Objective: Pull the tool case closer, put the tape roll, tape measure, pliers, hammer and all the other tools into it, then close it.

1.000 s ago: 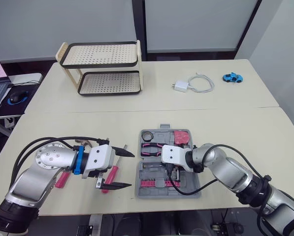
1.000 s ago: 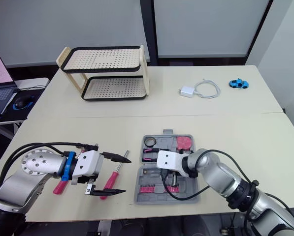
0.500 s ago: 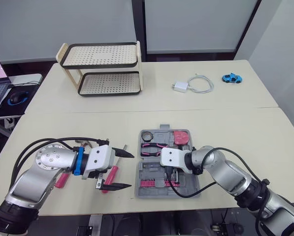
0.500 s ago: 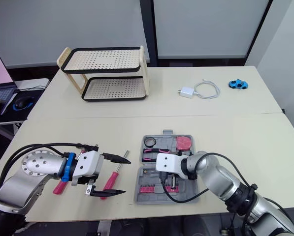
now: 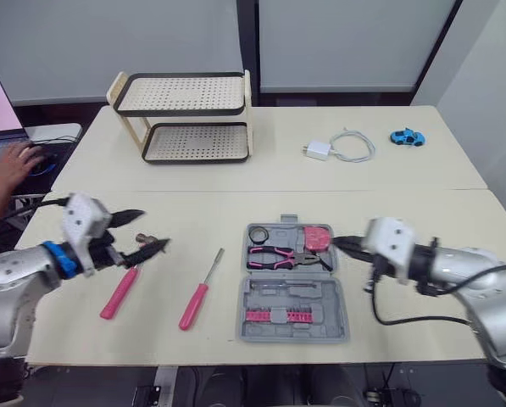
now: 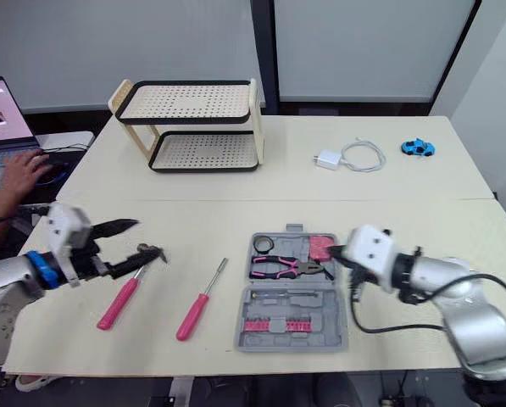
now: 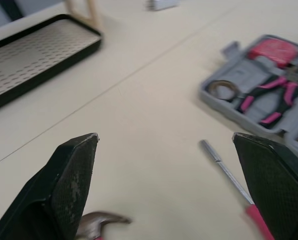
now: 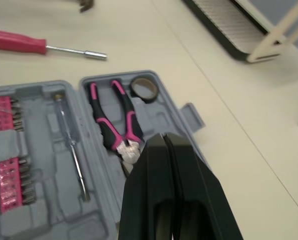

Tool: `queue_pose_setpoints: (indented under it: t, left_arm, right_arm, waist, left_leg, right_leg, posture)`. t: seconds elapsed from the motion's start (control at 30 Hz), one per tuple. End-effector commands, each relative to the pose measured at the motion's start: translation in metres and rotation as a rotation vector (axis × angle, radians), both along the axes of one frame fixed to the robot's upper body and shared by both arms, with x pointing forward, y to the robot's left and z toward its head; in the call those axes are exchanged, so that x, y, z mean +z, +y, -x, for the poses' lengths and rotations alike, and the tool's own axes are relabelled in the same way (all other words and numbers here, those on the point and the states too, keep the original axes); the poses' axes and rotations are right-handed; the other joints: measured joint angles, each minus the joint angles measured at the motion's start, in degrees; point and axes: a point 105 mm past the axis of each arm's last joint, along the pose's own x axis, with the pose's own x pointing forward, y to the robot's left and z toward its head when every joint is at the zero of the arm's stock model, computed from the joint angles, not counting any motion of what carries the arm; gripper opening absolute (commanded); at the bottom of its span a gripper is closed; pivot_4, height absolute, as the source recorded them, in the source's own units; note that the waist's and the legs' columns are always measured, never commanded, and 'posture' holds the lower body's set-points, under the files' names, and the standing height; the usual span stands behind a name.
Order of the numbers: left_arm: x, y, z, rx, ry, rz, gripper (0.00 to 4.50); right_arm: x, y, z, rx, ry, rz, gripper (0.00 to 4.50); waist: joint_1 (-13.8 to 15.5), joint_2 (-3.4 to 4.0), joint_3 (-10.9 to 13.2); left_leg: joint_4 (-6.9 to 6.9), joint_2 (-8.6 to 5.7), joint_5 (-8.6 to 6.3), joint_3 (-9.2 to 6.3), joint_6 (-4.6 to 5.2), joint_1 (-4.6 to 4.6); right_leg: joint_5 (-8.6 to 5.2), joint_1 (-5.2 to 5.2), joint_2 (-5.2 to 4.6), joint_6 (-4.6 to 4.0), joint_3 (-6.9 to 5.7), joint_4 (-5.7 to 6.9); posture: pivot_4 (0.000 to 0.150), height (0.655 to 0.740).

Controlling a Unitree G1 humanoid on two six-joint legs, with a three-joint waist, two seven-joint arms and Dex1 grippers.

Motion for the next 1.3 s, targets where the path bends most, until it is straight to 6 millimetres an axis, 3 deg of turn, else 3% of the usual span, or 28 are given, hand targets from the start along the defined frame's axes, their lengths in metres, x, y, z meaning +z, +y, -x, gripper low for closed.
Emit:
queue_pose_setpoints:
  t: [0.03, 0.13, 0.23, 0.3, 0.43, 0.7, 0.73, 1.3]
  left_arm:
    - [-0.006, 0.055, 0.006, 0.278, -0.020, 0.047, 4.50]
    - [-0.024, 0.092, 0.020, 0.482, 0.001, 0.078, 4.50]
    - [-0.041, 0.124, 0.038, 0.661, 0.036, 0.128, 4.50]
    - [-0.053, 0.139, 0.051, 0.747, 0.070, 0.165, 4.50]
    - [-0.067, 0.151, 0.068, 0.825, 0.119, 0.223, 4.50]
    - [-0.075, 0.145, 0.069, 0.798, 0.155, 0.254, 4.50]
    - [-0.075, 0.144, 0.068, 0.795, 0.157, 0.255, 4.50]
    - [-0.073, 0.131, 0.061, 0.685, 0.171, 0.203, 4.50]
  right_arm:
    - [0.006, -0.063, 0.006, -0.186, -0.048, -0.006, 0.01]
    - [-0.012, -0.102, 0.021, -0.311, -0.022, 0.004, 0.01]
    - [-0.029, -0.130, 0.032, -0.420, 0.026, -0.021, 0.01]
    - [-0.041, -0.144, 0.039, -0.480, 0.068, -0.046, 0.38]
    - [-0.051, -0.152, 0.048, -0.510, 0.123, -0.073, 1.57]
    - [-0.050, -0.153, 0.045, -0.504, 0.132, -0.083, 4.35]
    - [-0.049, -0.153, 0.045, -0.504, 0.132, -0.083, 4.49]
    - [-0.037, -0.139, 0.042, -0.347, 0.134, 0.013, 4.49]
  waist:
    - [0.1, -0.05, 0.0]
    - [0.0, -0.05, 0.0]
    - [-0.2, -0.08, 0.0]
    - [-0.1, -0.09, 0.0]
    - [-0.1, -0.11, -0.1]
    - [0.0, -0.19, -0.1]
    - [0.0, -0.19, -0.1]
    - [0.0, -0.19, -0.2]
  left_leg:
    - [0.00, 0.00, 0.00, 0.02, 0.00, 0.00]
    - [-0.05, 0.00, 0.00, 0.07, 0.00, 0.10]
    - [-0.08, 0.03, -0.01, 0.10, 0.01, 0.38]
    - [-0.10, 0.05, -0.01, 0.15, 0.01, 0.60]
    - [-0.16, 0.09, -0.02, 0.23, 0.02, 0.84]
    - [-0.16, 0.15, -0.02, 0.22, 0.00, 0.83]
    - [-0.16, 0.15, -0.02, 0.23, 0.00, 0.83]
    - [-0.16, 0.15, -0.02, 0.25, 0.00, 0.83]
  right_leg:
    - [0.00, 0.01, 0.00, 0.00, 0.00, 0.00]
    - [0.00, 0.07, 0.00, 0.00, 0.06, -0.01]
    - [0.00, 0.32, 0.01, 0.00, 0.08, -0.01]
    - [0.00, 0.49, 0.01, -0.01, 0.09, -0.01]
    - [-0.02, 0.67, -0.02, -0.02, 0.18, -0.02]
    - [-0.02, 0.68, -0.07, -0.02, 0.20, -0.03]
    - [-0.02, 0.68, -0.09, -0.02, 0.20, -0.04]
    - [-0.02, 0.67, -0.09, -0.02, 0.21, -0.05]
  posture:
    - [0.150, 0.7400]
    - [0.150, 0.7400]
    - [0.150, 0.7400]
    - [0.150, 0.7400]
    - [0.150, 0.7400]
    - [0.150, 0.7400]
    - [0.150, 0.7400]
    - [0.150, 0.7400]
